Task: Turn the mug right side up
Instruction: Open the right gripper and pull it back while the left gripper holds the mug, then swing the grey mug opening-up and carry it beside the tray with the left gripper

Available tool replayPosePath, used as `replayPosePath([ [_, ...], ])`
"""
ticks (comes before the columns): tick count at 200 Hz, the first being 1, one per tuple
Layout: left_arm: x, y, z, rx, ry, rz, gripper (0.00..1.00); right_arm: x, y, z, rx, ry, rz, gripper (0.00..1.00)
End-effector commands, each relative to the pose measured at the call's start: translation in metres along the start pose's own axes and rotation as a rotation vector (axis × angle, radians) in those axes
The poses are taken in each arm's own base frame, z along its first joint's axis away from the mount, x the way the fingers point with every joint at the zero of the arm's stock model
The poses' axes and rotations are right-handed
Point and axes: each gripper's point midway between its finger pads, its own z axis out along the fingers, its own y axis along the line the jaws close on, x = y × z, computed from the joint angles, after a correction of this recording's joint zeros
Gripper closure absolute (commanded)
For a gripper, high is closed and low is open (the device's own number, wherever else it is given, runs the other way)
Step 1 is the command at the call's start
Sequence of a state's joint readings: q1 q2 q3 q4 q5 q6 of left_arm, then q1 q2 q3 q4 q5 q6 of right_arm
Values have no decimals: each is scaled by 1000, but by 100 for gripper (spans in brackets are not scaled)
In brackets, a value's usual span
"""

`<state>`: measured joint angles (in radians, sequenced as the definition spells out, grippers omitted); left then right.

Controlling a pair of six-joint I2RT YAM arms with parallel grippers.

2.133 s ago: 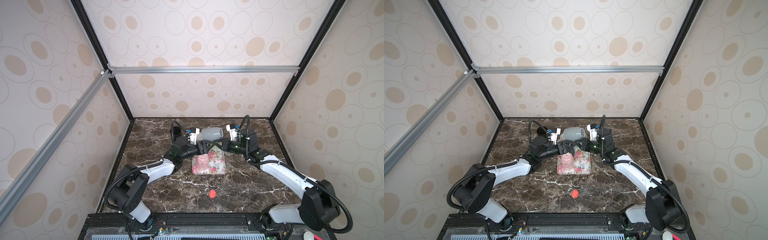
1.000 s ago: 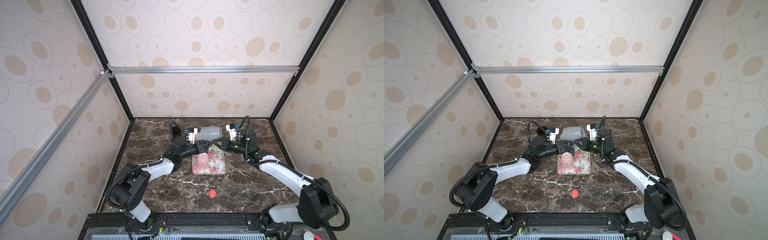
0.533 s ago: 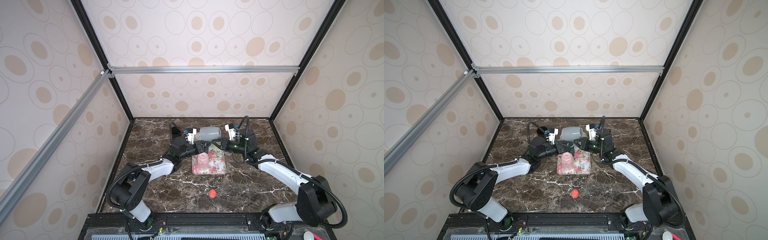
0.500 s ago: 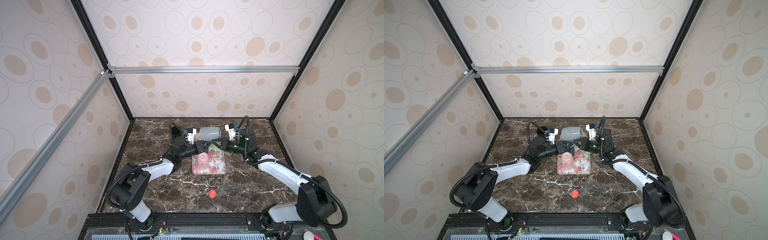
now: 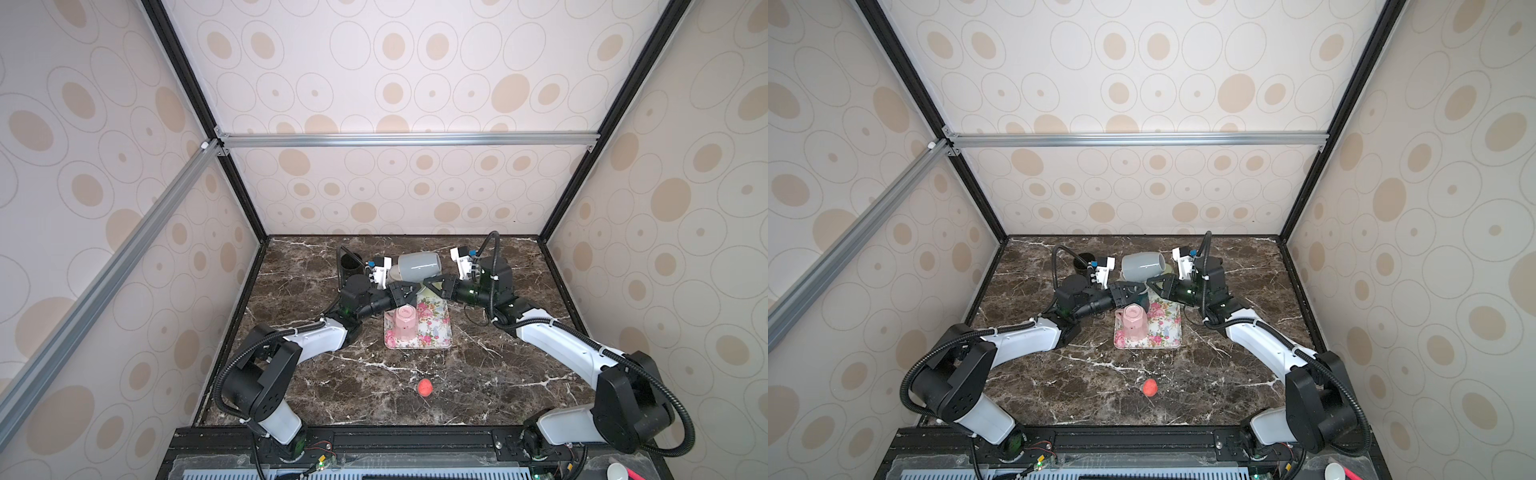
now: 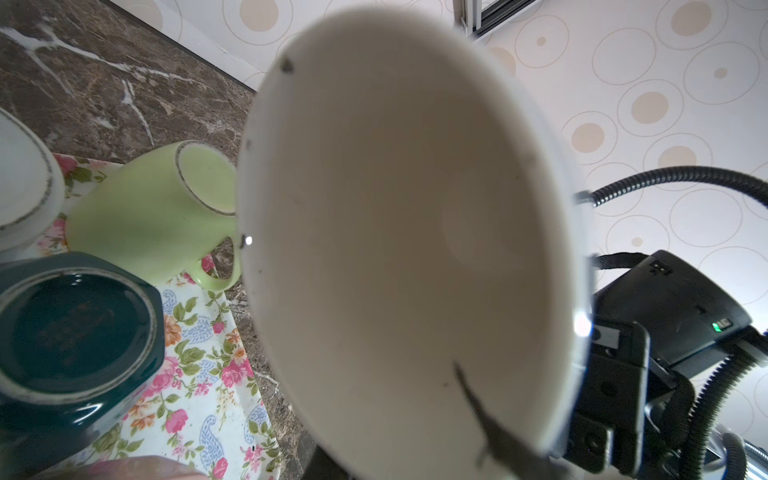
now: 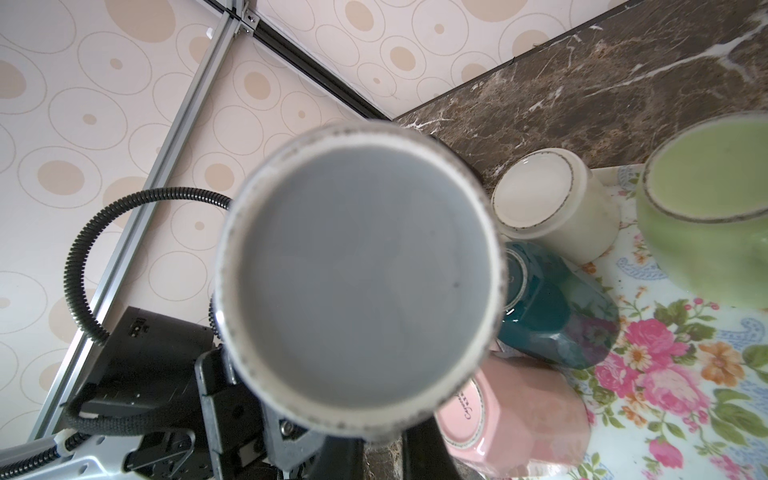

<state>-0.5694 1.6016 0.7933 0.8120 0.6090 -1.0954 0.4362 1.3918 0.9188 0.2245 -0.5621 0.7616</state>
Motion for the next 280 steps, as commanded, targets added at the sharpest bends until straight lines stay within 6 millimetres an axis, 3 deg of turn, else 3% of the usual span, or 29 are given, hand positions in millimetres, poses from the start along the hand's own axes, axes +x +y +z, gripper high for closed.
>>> replayPosePath([
  [1, -8, -64, 1, 220, -3, 97, 100, 4, -7, 5, 25, 4, -15, 100],
  [37, -6, -58, 5, 200, 8, 88, 100, 3, -5, 4, 24, 1, -18, 92],
  [104, -4, -44, 13, 165, 27, 90, 100, -8, -2, -3, 10, -27, -24, 63],
  [150, -4, -33, 16, 143, 27, 75, 100, -11, -8, -10, 26, -50, -25, 58],
  [177, -10, -28, 15, 103, 12, 87, 100, -9, -15, -12, 53, -53, -25, 46],
  [216, -20, -25, 18, 34, 18, 135, 100, -8, -25, -18, 110, -56, -45, 42],
  [280, -55, -21, 17, -66, -21, 168, 100, -15, -42, -43, 247, -103, -110, 27],
])
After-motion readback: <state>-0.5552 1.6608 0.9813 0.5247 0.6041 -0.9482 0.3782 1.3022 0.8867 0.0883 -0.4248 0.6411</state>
